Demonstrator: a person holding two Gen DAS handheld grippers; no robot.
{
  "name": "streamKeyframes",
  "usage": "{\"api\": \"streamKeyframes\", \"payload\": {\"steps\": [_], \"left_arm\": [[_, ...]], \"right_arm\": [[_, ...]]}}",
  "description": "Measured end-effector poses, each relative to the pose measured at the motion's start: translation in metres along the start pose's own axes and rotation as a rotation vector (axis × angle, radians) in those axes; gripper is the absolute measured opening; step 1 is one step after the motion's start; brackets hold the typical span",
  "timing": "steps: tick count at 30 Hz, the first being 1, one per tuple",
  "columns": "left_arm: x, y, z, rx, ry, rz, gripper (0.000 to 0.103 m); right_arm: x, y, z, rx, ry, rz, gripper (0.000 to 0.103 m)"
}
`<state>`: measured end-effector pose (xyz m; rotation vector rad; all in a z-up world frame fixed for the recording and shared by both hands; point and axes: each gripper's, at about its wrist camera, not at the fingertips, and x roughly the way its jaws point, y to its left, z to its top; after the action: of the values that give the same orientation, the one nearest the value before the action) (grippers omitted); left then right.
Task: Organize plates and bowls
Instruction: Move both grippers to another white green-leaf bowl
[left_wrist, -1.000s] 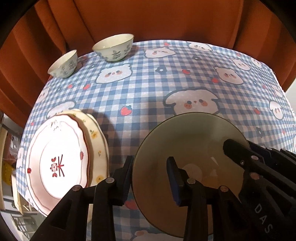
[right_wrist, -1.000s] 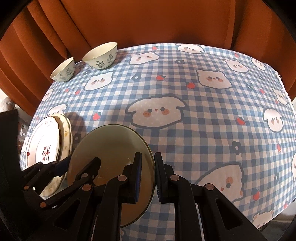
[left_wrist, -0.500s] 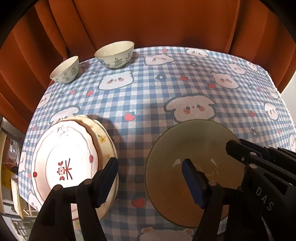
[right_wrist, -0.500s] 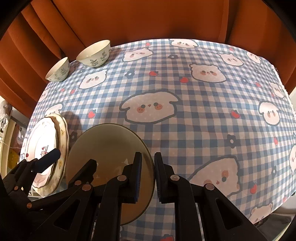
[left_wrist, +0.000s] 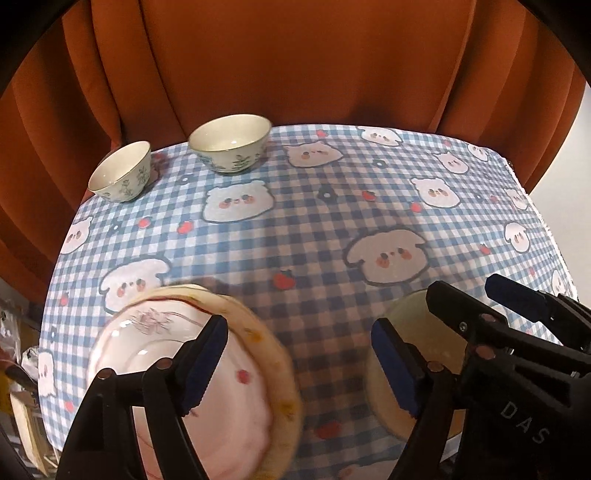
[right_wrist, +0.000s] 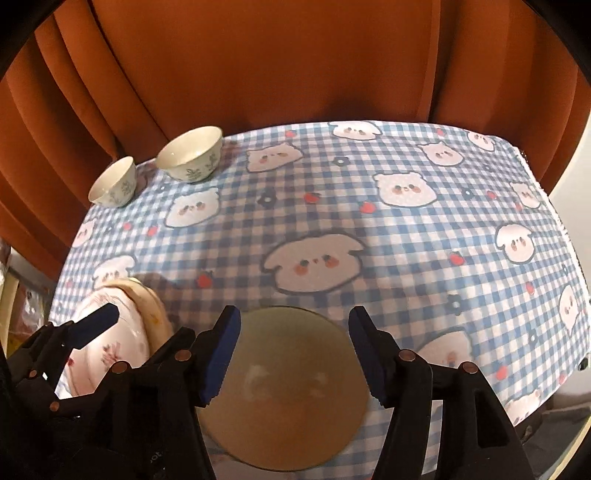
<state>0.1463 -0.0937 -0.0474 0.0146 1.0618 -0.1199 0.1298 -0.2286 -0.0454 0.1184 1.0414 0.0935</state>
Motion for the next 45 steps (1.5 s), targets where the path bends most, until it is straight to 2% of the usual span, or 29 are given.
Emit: {"api": "streamKeyframes", "payload": {"steps": [9,16,23,28,36,45], "left_arm": [[-0.002,0.067,0.011,-0.006,0.006,-0.009,0.082],[0.001,0.122,0.019,-0.021,0.003,0.007,0.082],[0.005,0.180,0.041,-0.036,-0.019,0.038,0.082],[0.007,0.214,0.064,-0.003,-0.058,0.103,0.082],[0.015,0.252,0.101,-0.040,-0.092,0.117,0.082],[0.058,0.283,0.145,-0.074,-0.083,0.140,0.082]], "right_arm": [[0.005,0.064,0.010,0.031,-0.011,-0.004,0.065],[0.017,0.115,0.020,0.028,-0.014,-0.002,0.065],[0.032,0.169,0.035,0.023,-0.033,0.028,0.065],[0.047,0.205,0.057,0.027,-0.053,0.034,0.065],[0.061,0.247,0.101,0.019,-0.094,0.010,0.065],[0.105,0.268,0.150,0.001,-0.089,0.010,0.065]]}}
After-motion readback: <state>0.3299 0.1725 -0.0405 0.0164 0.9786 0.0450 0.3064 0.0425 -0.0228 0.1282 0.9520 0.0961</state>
